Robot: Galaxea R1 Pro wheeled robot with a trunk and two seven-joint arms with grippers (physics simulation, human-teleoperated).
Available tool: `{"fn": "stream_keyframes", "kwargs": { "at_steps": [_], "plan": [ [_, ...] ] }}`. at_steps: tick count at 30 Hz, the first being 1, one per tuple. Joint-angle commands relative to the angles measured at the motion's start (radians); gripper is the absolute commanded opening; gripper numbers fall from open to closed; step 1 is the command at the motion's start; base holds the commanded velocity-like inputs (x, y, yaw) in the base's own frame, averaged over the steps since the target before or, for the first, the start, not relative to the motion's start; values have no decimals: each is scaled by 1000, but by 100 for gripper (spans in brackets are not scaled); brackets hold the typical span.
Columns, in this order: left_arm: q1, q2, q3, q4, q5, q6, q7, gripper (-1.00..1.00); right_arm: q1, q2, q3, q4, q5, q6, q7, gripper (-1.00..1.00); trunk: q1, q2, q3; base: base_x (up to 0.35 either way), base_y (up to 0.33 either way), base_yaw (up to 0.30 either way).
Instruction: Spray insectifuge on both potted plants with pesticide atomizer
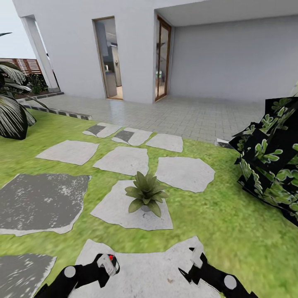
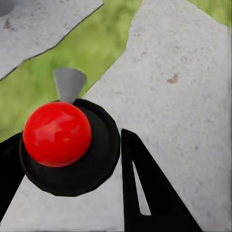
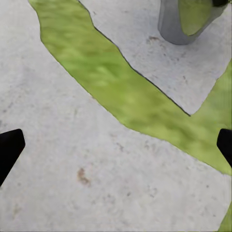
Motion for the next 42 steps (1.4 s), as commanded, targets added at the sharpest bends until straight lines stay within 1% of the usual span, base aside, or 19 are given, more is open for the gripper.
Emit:
{"fn": "stream_keyframes", "kwargs": {
  "at_steps": [1, 2, 3, 5, 9, 10, 14, 16, 17, 18, 23, 26, 31, 33, 36, 37, 38, 39, 42],
  "plan": [
    [-4, 5, -2, -3, -18, -9, -17, -100, -12, 1, 1, 0, 12, -2, 19, 100, 0, 0, -1, 0, 0, 0],
    [-7, 7, -3, -4, -23, -9, -33, -100, -22, 3, 2, 0, 13, 0, 35, 100, 0, 0, -1, 0, 0, 0],
    [-13, 10, -4, -5, -39, -9, -80, -100, -44, 7, 3, 0, 15, 2, 89, 100, 0, 0, -1, 0, 0, 0],
    [-25, 10, -4, -5, -90, -2, -125, -100, -66, 8, 3, 0, 16, 3, 158, 100, 0, 0, -1, 0, 0, 0],
    [-32, 3, -4, -7, -151, 50, -159, -100, -78, 9, 3, 0, 17, 4, 211, 100, 0, 0, -1, 0, 0, 0],
    [-34, -4, -6, -30, -166, 75, -168, -100, -80, 9, 3, 1, 17, 4, 224, 100, 0, 0, -1, 0, 0, 0],
    [-34, -7, -9, -66, -175, 102, -190, -100, -81, 9, 6, 1, 17, 5, 251, 100, 0, 0, -1, 0, 0, 0],
    [-34, -9, -21, -94, -188, 143, -236, -100, -83, 9, 21, -3, 18, 6, 323, 100, 0, 0, -1, 0, 0, 0],
    [-34, -10, -42, -120, -198, 175, -267, -100, -92, 10, 41, -18, 18, 6, 387, 100, 0, 0, -1, 0, 0, 0],
    [-34, -11, -50, -126, -200, 182, -273, -100, -97, 10, 46, -22, 18, 7, 401, -100, 0, 0, -1, 0, 0, 0],
    [-34, -24, -72, -135, -207, 201, -281, -100, -108, 17, 54, -31, 18, 7, 422, -100, 0, 0, -1, 0, 0, 0],
    [-34, -30, -82, -137, -207, 224, -282, -100, -110, 36, 56, -32, 20, 22, 434, -100, 0, 0, -1, 0, 0, 0],
    [-34, -52, -154, -137, -209, 247, -279, -100, -112, 57, 57, -35, 62, 53, 474, -100, 0, 0, -1, 0, 0, 0],
    [-34, -67, -167, -137, -209, 258, -277, -100, -112, 71, 57, -36, 68, 56, 478, -100, 0, 0, -1, 0, 0, 0],
    [-34, -84, -172, -137, -237, 264, -276, -100, -112, 89, 57, -36, 71, 57, 480, -100, 0, 0, -1, 0, 0, 0],
    [-34, -91, -172, -136, -253, 265, -276, -100, -112, 93, 57, -36, 71, 57, 480, -100, 0, 0, -1, 0, 0, 0],
    [-34, -99, -171, -136, -280, 267, -275, -100, -112, 98, 57, -36, 71, 57, 480, -100, 0, 0, -1, 0, 0, 0],
    [-33, -102, -170, -136, -294, 268, -275, -100, -112, 102, 57, -36, 72, 57, 480, -100, 0, 0, -1, 0, 0, 0],
    [-32, -110, -168, -135, -314, 269, -251, -100, -113, 116, 57, -36, 71, 57, 480, -100, 0, 0, -1, 0, 0, 0]
  ]
}}
